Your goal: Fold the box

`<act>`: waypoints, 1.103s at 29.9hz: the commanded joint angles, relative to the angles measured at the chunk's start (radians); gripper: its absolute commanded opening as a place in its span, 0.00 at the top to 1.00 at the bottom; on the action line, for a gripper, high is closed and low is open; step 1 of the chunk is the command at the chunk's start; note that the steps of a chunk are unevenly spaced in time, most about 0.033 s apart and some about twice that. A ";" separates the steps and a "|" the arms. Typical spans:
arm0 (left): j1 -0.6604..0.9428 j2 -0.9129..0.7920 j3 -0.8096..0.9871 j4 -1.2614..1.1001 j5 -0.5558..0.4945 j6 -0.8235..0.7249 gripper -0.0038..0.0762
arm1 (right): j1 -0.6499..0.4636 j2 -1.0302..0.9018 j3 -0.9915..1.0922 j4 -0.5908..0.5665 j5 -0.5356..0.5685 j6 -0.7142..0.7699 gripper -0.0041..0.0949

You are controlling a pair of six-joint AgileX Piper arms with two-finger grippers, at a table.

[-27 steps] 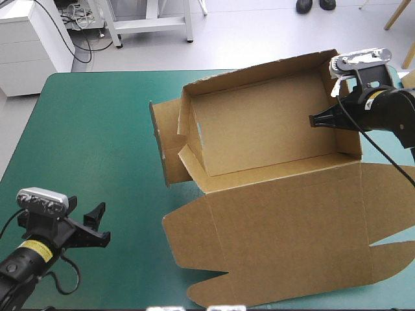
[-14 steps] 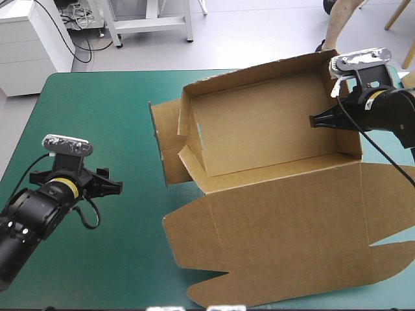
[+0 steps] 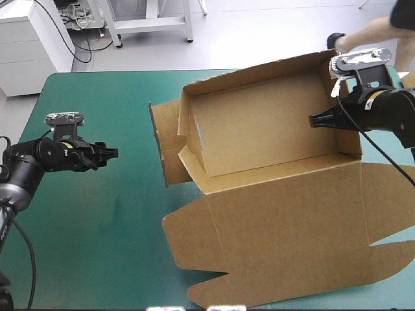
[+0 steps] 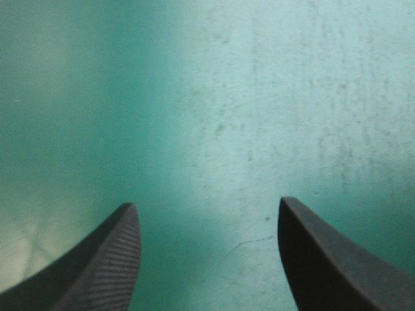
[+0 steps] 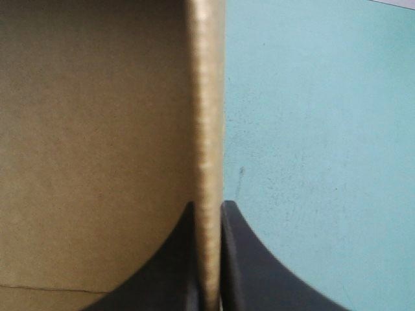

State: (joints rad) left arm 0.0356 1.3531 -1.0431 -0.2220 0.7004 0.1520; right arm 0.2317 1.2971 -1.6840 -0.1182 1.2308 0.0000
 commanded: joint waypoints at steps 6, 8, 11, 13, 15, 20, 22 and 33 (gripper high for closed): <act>0.022 0.200 -0.032 -0.758 -0.062 0.555 0.40 | -0.001 -0.024 -0.032 0.044 -0.062 0.000 0.98; 0.022 0.246 -0.032 -0.913 -0.022 0.677 0.40 | -0.001 -0.024 -0.032 0.044 -0.062 0.000 0.98; 0.022 0.289 -0.032 -1.097 0.053 0.809 0.40 | -0.001 -0.022 -0.032 0.044 -0.062 0.000 0.98; 0.022 0.305 -0.032 -1.200 0.109 0.875 0.40 | -0.001 -0.016 -0.032 0.044 -0.064 0.000 0.98; 0.020 0.308 -0.032 -1.259 0.174 0.926 0.40 | -0.001 -0.005 -0.032 0.037 -0.068 0.000 0.98; 0.008 0.308 -0.032 -1.352 0.353 1.019 0.40 | -0.001 0.050 -0.032 0.037 -0.091 0.000 0.98; 0.004 0.308 -0.032 -1.364 0.406 1.020 0.40 | -0.001 0.080 -0.032 0.033 -0.098 0.000 0.98; -0.025 0.240 -0.032 -1.372 0.531 1.022 0.40 | -0.001 0.209 -0.032 0.037 -0.190 0.000 0.98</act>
State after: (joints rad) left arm 0.0212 1.6655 -1.0461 -1.5168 1.1478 1.1708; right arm 0.2317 1.5261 -1.6840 -0.0786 1.1233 0.0000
